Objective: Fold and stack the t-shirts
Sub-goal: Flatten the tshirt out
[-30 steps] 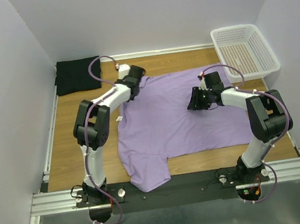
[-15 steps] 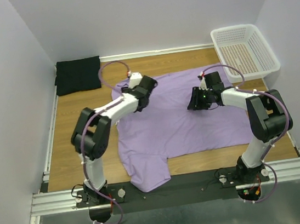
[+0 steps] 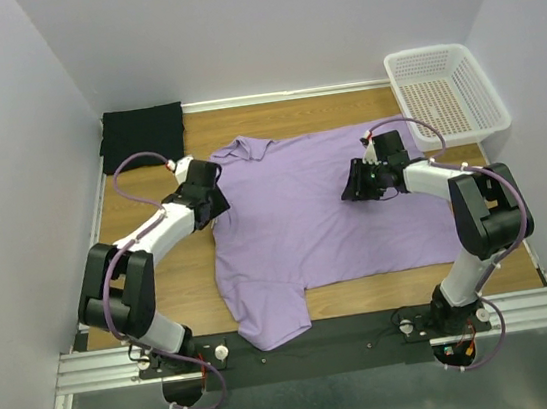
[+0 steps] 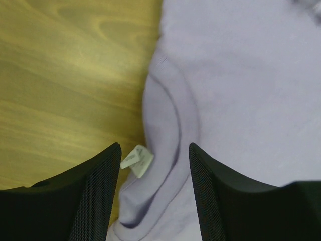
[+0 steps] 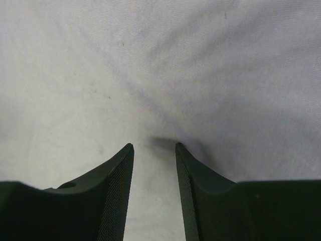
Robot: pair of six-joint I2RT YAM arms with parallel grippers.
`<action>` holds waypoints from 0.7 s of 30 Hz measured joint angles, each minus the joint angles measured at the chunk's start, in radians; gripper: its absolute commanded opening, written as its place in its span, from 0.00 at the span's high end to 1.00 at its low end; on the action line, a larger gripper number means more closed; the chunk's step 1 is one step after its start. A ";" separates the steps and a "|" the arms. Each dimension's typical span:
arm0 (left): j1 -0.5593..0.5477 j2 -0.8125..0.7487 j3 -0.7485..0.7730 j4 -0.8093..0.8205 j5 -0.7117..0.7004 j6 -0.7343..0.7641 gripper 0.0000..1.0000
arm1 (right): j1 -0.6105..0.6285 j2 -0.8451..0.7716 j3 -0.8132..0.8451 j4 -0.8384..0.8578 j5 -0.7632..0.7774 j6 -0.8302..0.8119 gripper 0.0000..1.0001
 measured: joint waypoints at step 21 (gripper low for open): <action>0.049 0.081 -0.058 0.024 0.137 0.007 0.85 | 0.000 0.002 0.000 0.005 -0.007 -0.003 0.52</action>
